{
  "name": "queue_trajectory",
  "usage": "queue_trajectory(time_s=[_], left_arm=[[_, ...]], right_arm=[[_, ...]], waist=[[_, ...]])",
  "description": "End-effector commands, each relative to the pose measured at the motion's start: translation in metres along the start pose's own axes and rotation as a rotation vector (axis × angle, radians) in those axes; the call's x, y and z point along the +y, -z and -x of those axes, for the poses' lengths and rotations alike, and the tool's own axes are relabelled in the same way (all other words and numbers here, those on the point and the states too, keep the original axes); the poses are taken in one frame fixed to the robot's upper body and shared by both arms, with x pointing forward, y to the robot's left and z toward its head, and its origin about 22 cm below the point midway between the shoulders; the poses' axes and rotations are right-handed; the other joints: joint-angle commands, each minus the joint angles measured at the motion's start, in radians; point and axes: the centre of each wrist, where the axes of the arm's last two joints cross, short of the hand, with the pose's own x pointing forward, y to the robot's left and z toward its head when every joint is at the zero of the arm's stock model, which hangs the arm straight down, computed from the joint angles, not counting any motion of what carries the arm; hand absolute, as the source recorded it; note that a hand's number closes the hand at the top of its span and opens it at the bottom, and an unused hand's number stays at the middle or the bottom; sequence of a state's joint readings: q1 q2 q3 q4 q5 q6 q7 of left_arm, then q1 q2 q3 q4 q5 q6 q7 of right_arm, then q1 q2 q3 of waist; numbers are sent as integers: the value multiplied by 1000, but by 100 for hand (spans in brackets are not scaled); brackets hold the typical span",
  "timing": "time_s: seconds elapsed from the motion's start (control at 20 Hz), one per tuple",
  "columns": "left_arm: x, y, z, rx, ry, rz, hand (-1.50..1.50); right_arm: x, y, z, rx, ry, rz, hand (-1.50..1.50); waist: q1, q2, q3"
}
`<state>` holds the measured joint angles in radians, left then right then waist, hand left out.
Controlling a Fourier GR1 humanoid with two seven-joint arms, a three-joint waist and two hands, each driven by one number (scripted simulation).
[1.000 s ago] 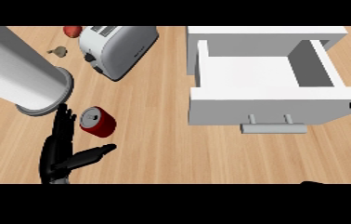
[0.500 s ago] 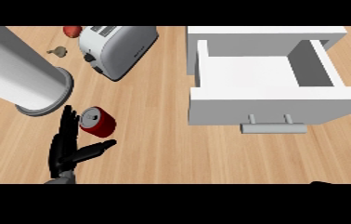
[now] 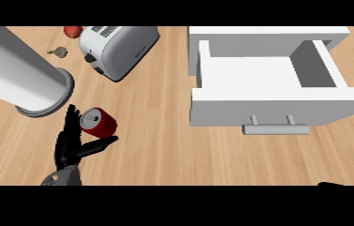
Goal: Pick up the can, place it into the drawer and close the drawer
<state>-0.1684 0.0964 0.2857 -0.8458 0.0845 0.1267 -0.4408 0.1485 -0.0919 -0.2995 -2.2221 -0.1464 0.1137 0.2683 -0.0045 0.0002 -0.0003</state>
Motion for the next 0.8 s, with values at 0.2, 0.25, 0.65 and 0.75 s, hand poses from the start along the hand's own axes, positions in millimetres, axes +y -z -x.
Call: queue_trajectory(time_s=[0.2,0.25,0.65,0.75], left_arm=[[16,32,3,-39,-27,28,-150],[3,20,13,-25,-15,52,-150],[-27,38,-5,-21,-46,187,150],[-15,45,-3,-30,-75,215,150]], right_arm=[[18,5,-5,-5,2,-20,-150],[16,0,-5,-17,-11,1,-150],[3,11,-2,-6,-19,37,-150],[0,-3,1,-29,7,0,-150]], waist=[[-3,2,-1],[-1,1,0],[-1,0,0],[-9,2,-1]])
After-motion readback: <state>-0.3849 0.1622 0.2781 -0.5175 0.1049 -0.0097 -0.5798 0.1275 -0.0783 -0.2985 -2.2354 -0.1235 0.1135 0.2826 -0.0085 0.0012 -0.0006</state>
